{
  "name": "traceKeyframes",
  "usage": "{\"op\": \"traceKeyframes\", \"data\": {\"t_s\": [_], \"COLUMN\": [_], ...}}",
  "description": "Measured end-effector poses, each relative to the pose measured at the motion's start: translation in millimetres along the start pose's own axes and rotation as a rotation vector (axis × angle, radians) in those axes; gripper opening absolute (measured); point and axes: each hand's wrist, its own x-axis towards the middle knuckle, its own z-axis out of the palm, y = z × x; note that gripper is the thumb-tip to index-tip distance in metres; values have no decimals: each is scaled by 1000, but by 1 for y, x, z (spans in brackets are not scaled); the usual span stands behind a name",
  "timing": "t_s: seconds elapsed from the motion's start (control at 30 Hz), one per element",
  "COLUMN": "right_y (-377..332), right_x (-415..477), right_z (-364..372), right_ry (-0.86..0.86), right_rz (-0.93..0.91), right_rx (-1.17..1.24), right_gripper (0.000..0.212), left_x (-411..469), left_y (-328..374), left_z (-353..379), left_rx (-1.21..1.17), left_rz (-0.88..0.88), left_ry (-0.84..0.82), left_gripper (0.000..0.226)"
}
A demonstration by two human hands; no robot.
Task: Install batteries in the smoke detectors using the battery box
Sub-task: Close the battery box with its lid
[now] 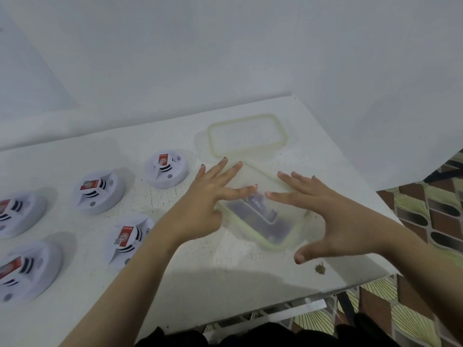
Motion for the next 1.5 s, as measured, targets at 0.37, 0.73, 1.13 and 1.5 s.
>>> {"op": "traceKeyframes", "data": {"t_s": [0.37, 0.73, 1.13, 1.5], "right_y": [-16, -9, 6, -6], "right_x": [-3, 1, 15, 19], "right_z": [53, 47, 23, 50], "right_ry": [449, 473, 190, 585], "right_rz": [-75, -167, -147, -116], "right_rx": [-200, -57, -302, -249], "right_gripper": [69, 56, 80, 51], "left_x": [-41, -40, -32, -38], "left_y": [19, 20, 19, 26], "left_z": [31, 37, -9, 29], "left_rx": [56, -5, -14, 198], "left_rz": [99, 66, -117, -121], "left_ry": [32, 128, 50, 161], "left_gripper": [101, 93, 72, 93]}}
